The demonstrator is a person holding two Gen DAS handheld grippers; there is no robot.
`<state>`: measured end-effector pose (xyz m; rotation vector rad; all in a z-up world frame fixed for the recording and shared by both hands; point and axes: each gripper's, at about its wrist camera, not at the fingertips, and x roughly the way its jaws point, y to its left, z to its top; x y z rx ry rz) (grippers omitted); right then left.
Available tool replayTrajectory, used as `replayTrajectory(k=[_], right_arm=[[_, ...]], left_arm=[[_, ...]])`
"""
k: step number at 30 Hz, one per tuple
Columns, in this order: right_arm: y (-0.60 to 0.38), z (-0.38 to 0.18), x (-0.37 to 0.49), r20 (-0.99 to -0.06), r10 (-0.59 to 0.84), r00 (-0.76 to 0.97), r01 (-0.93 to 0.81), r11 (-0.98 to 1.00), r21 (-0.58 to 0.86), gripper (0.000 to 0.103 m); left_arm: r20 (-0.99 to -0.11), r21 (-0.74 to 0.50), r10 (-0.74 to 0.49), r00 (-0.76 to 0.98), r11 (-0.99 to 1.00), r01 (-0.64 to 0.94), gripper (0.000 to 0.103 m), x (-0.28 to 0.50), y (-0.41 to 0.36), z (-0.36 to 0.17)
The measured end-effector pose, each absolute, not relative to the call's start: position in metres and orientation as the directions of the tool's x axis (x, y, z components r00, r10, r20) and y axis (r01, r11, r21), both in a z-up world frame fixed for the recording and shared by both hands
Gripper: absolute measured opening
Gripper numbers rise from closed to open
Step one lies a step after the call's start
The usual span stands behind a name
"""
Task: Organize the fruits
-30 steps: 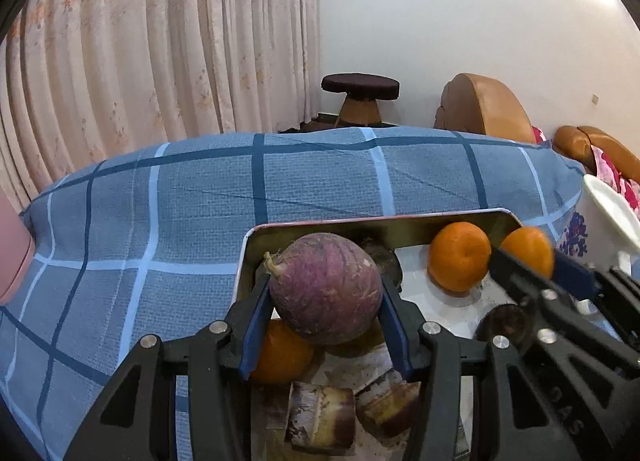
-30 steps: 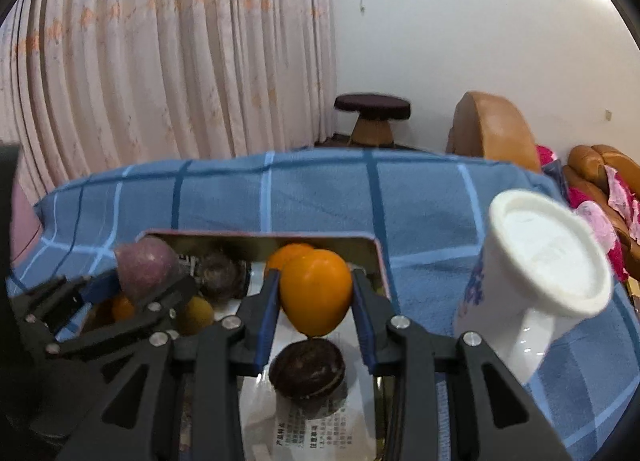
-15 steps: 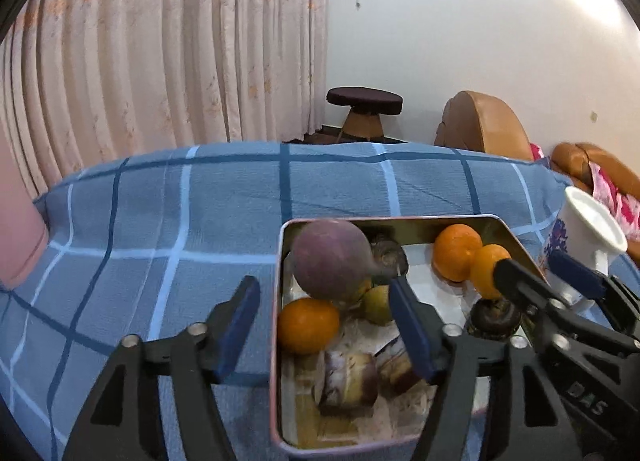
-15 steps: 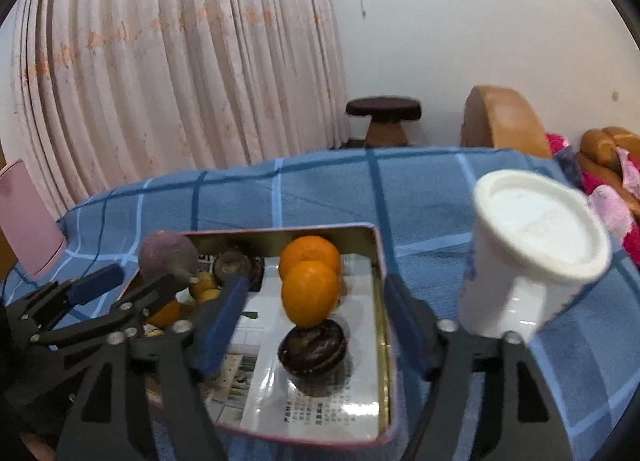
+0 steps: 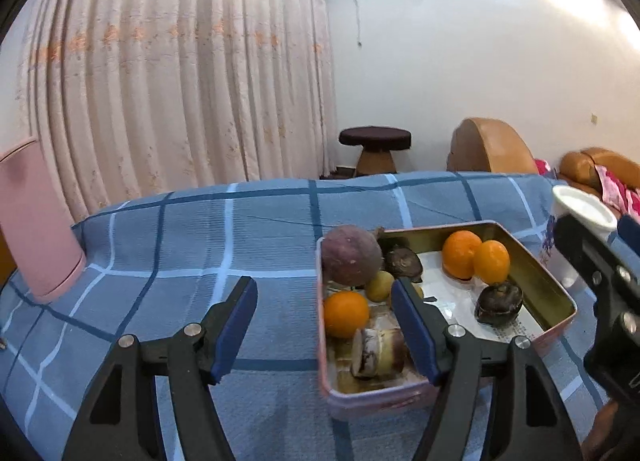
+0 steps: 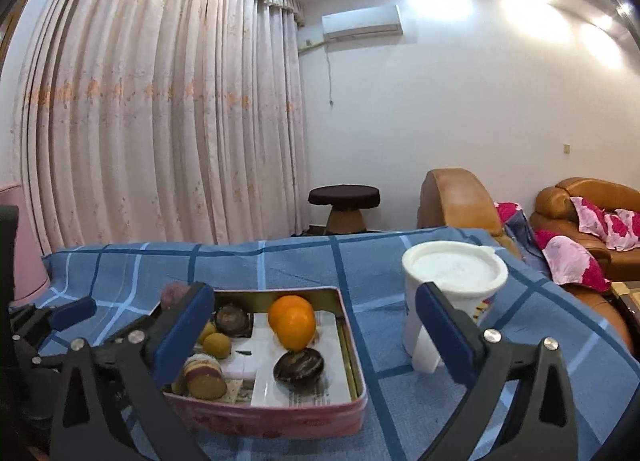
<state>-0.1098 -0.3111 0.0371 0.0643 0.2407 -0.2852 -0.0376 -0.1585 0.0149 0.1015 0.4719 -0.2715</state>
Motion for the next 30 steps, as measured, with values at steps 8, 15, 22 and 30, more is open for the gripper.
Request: replayTrajectory(k=[8,15,22,30], right_arm=[[-0.301,0.040,-0.135,-0.204,-0.261,0.944,0.279,0.958,0.064,0.103],[-0.294,0.044,-0.149,-0.140,-0.274,0.951,0.284,0.957,0.056,0.103],[-0.297,0.045,-0.150,-0.147,-0.278,0.949,0.290,0.954,0.070,0.103],[-0.297,0.045,-0.150,-0.145,-0.276,0.950,0.288,0.956,0.062,0.103]], left_arm=[[-0.434,0.000,-0.239,0.869,0.964,0.265,0.077,-0.057,-0.139,0.015],[-0.396,0.031,-0.232,0.889,0.964,0.265,0.082,-0.070,-0.141,0.018],[-0.398,0.031,-0.220,0.891,0.967,0.253,0.082,-0.070,-0.139,0.018],[-0.395,0.030,-0.211,0.894,0.970,0.242,0.082,-0.071,-0.138,0.017]])
